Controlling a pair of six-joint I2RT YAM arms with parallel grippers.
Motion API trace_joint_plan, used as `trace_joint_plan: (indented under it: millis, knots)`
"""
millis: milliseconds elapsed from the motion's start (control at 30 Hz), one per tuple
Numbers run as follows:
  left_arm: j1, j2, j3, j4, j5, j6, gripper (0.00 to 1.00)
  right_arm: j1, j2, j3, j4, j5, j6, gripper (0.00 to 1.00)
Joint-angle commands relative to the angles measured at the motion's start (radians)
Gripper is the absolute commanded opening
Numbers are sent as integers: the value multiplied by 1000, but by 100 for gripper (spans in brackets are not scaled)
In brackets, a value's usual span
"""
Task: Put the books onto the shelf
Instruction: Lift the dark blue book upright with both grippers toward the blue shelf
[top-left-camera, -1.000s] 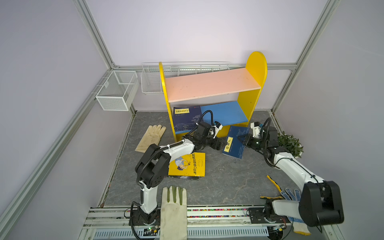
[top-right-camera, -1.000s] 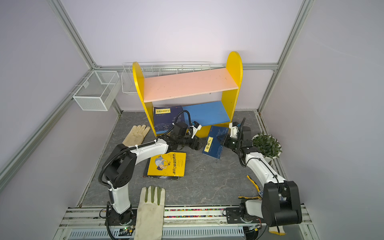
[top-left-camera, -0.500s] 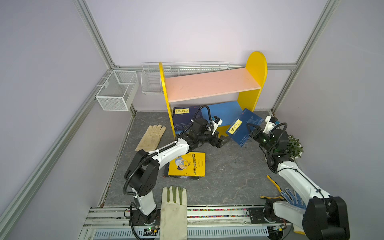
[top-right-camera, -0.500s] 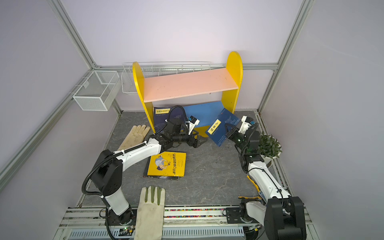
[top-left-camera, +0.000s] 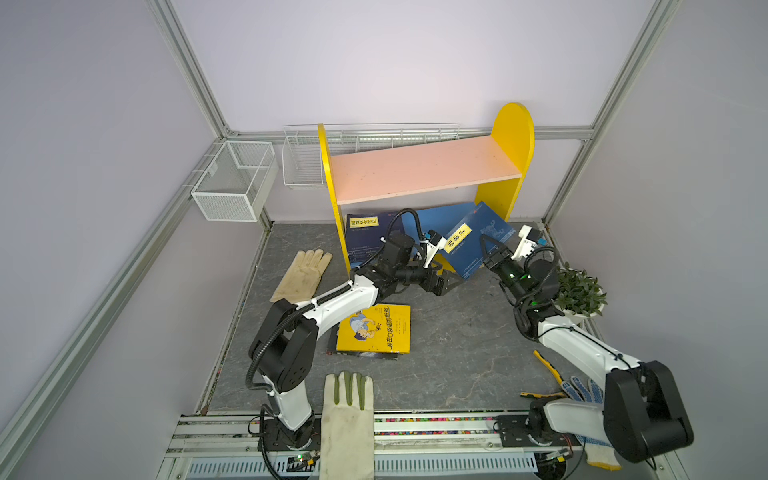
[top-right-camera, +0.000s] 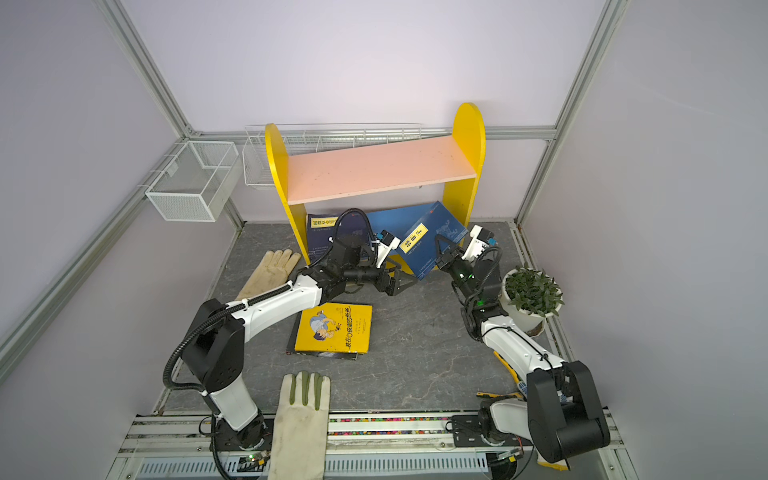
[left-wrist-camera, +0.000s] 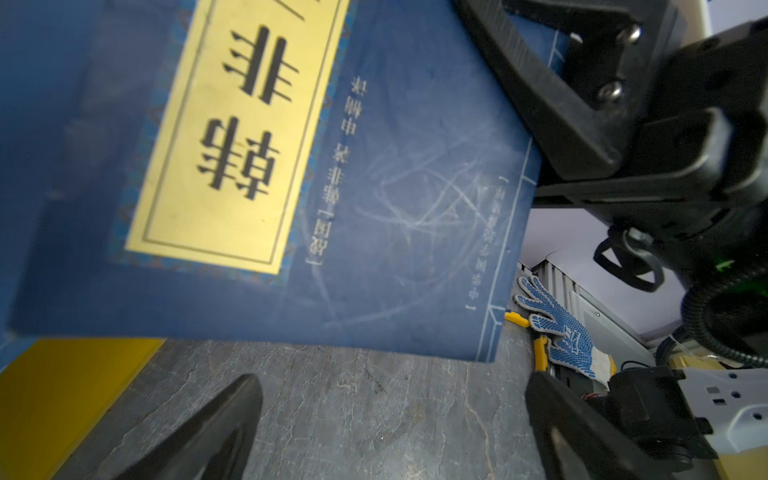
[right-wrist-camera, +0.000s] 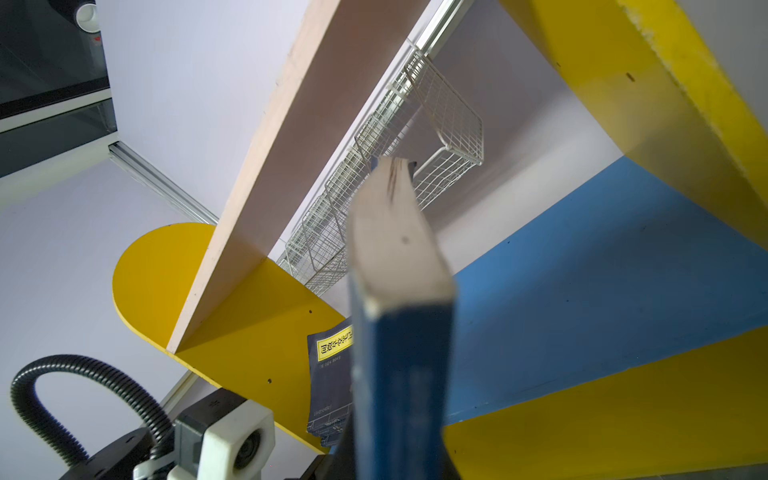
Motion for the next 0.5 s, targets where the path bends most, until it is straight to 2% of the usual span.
trace_joint_plan:
  millis: [0, 167, 267, 467]
  knots:
    - [18, 22, 48, 76, 71, -61, 99, 9, -6, 8, 142, 13, 35, 6]
    - [28, 57, 67, 187, 143, -142, 99, 15, -26, 0, 171, 19, 49, 6]
    - [28, 85, 105, 192, 183, -163, 99, 26, -25, -7, 203, 18, 58, 6]
    - [28, 98, 118, 279, 198, -231, 99, 59, 2, -25, 258, 37, 74, 6]
